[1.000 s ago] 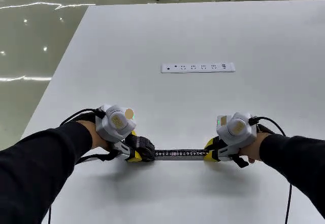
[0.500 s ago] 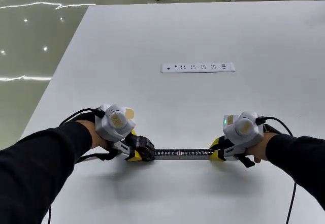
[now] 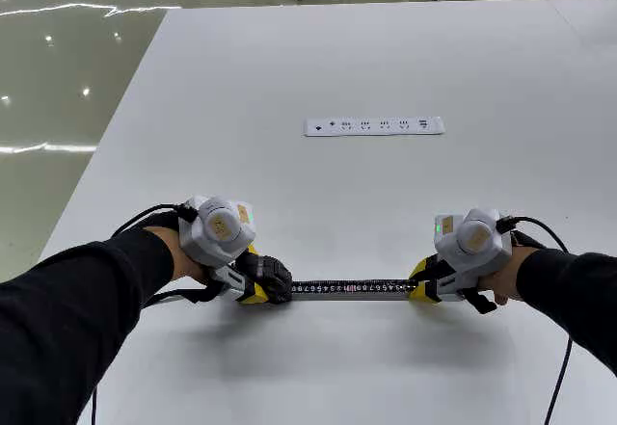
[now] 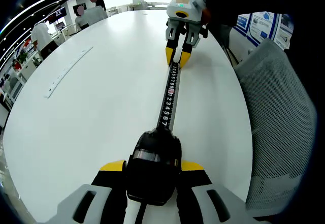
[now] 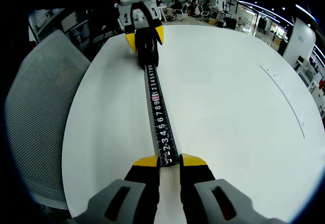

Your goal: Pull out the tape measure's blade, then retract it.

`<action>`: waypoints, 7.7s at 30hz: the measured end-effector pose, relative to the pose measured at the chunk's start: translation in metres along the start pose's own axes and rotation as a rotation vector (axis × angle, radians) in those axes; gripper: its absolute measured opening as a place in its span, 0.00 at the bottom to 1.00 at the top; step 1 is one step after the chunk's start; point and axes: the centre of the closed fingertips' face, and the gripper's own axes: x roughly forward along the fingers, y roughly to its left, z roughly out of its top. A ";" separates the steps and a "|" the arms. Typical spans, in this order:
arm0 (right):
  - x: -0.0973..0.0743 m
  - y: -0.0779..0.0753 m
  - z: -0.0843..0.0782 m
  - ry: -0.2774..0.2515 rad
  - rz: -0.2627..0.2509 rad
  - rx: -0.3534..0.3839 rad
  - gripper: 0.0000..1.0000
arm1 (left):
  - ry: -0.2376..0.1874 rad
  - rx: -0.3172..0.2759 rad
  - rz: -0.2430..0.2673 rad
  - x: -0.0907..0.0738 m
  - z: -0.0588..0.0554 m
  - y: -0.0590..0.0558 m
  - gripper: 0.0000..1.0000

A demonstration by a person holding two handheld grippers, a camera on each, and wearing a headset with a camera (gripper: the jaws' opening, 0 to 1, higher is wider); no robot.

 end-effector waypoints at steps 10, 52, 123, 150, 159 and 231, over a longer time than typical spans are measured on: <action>-0.008 -0.003 -0.010 0.001 -0.003 0.023 0.09 | -0.002 -0.004 0.002 0.000 -0.001 0.000 0.34; -0.024 -0.006 -0.029 0.008 0.001 0.042 0.09 | 0.002 -0.010 0.002 0.001 -0.001 -0.002 0.34; -0.167 0.079 -0.079 -0.328 -0.548 0.460 1.00 | -0.481 -0.596 0.451 -0.108 -0.069 -0.053 1.00; -0.163 0.092 -0.089 -0.265 -0.500 0.436 1.00 | -0.485 -0.571 0.424 -0.110 -0.056 -0.052 1.00; -0.163 0.089 -0.088 -0.268 -0.505 0.439 1.00 | -0.488 -0.567 0.439 -0.114 -0.055 -0.050 1.00; -0.048 -0.009 -0.022 0.122 0.013 -0.107 0.45 | -0.552 -0.824 0.750 -0.034 0.014 0.006 0.98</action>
